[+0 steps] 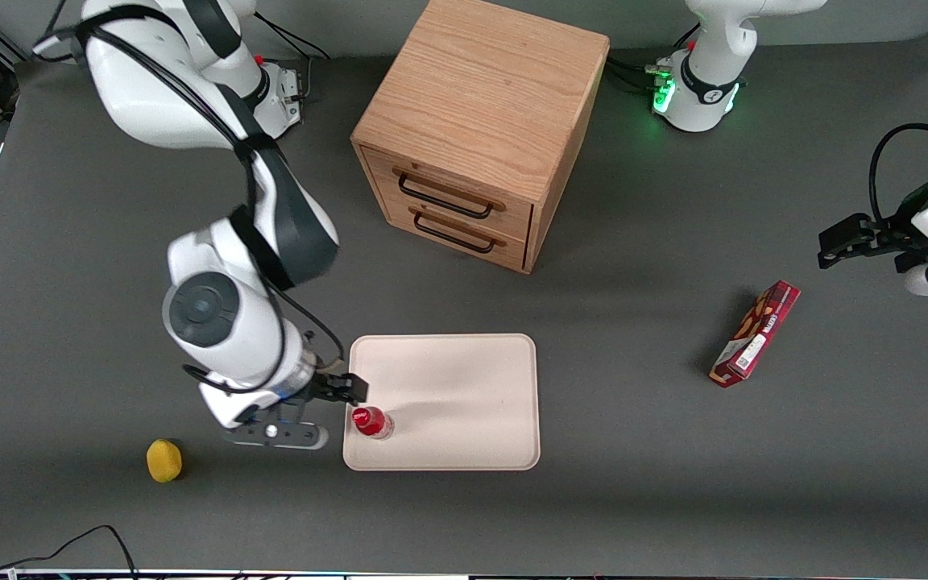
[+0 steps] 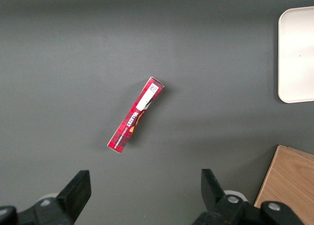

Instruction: Place coke bottle on tray

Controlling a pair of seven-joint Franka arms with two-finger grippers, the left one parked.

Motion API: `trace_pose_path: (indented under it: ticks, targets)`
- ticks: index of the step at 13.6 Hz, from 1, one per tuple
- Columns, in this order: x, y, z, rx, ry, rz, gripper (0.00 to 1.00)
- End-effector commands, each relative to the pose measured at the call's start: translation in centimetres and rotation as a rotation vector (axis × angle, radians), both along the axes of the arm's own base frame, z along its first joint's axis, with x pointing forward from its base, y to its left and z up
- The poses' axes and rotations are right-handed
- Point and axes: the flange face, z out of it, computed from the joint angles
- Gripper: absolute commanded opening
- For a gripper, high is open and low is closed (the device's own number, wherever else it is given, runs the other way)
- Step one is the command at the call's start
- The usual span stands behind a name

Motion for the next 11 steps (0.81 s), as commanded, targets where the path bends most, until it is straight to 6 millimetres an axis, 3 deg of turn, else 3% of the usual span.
trace_pose_path:
  ticks: [1,6,9,11]
  targets:
    - [-2.3,-6.8,4.1,-0.023,0.038,0.014,1.00]
    - [-8.6,-13.8,8.1,-0.026,-0.021,0.032,1.00]
    - [-10.2,-19.8,11.0,-0.030,-0.055,0.049,1.00]
    - [-11.8,-24.2,11.6,0.029,-0.037,0.043,1.00]
